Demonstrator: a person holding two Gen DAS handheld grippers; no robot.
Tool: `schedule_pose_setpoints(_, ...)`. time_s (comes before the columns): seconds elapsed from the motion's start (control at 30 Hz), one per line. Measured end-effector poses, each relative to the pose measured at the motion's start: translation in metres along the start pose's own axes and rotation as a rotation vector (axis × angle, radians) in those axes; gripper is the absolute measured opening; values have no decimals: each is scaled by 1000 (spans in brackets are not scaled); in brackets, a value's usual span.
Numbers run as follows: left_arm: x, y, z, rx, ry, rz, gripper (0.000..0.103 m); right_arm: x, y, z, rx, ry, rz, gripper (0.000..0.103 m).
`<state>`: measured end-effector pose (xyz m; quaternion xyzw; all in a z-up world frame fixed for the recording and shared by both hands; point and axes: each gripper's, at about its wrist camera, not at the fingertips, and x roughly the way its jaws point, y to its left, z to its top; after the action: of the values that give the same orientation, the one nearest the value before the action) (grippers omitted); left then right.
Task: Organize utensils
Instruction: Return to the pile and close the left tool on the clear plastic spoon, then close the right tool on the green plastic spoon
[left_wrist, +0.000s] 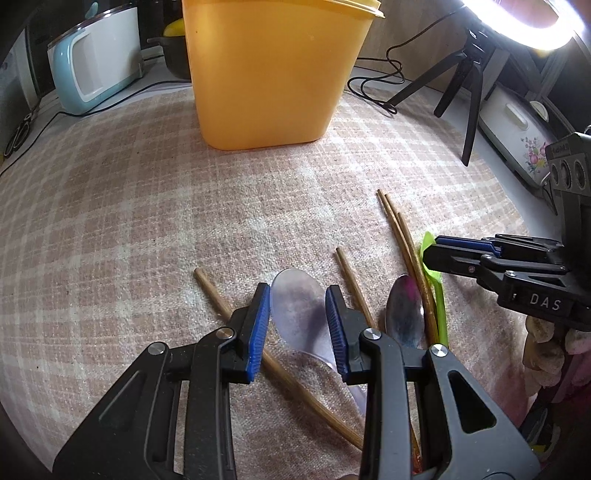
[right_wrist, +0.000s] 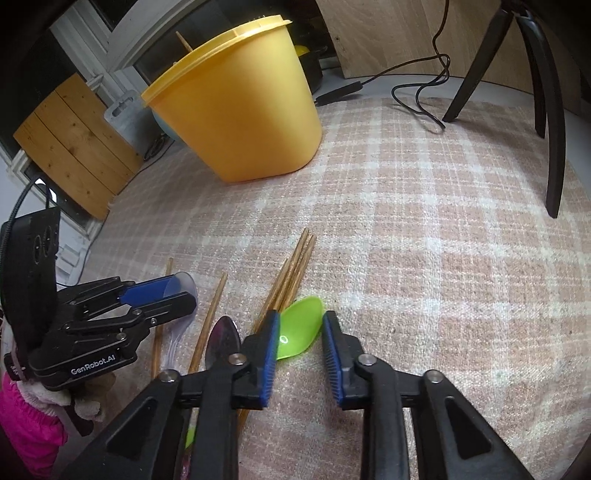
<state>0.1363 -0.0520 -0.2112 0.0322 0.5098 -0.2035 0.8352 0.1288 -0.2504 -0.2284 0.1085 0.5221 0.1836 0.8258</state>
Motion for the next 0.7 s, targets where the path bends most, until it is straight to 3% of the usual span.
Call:
schedule_pose_setpoints(0.03,-1,0,-1,1,-1,4,17,1,1,1,-1,2,-3,18)
schedule_pose_setpoints(0.07,-1,0,-1,0,-5,2,14,1,1,2,-1,5,-6,12)
schedule_pose_setpoints(0.17,-4,2,0,-11,-19,-8,7,3,1,2,13,9,3,8)
schedule_pose_setpoints(0.37,-7,3,0,-9,-25,-15,5,2,1,4,27,5,39,1)
schedule_pose_setpoints(0.7,-8,3,-1,-23,-28,-18,5,-3,1,4,46,-4,84,0)
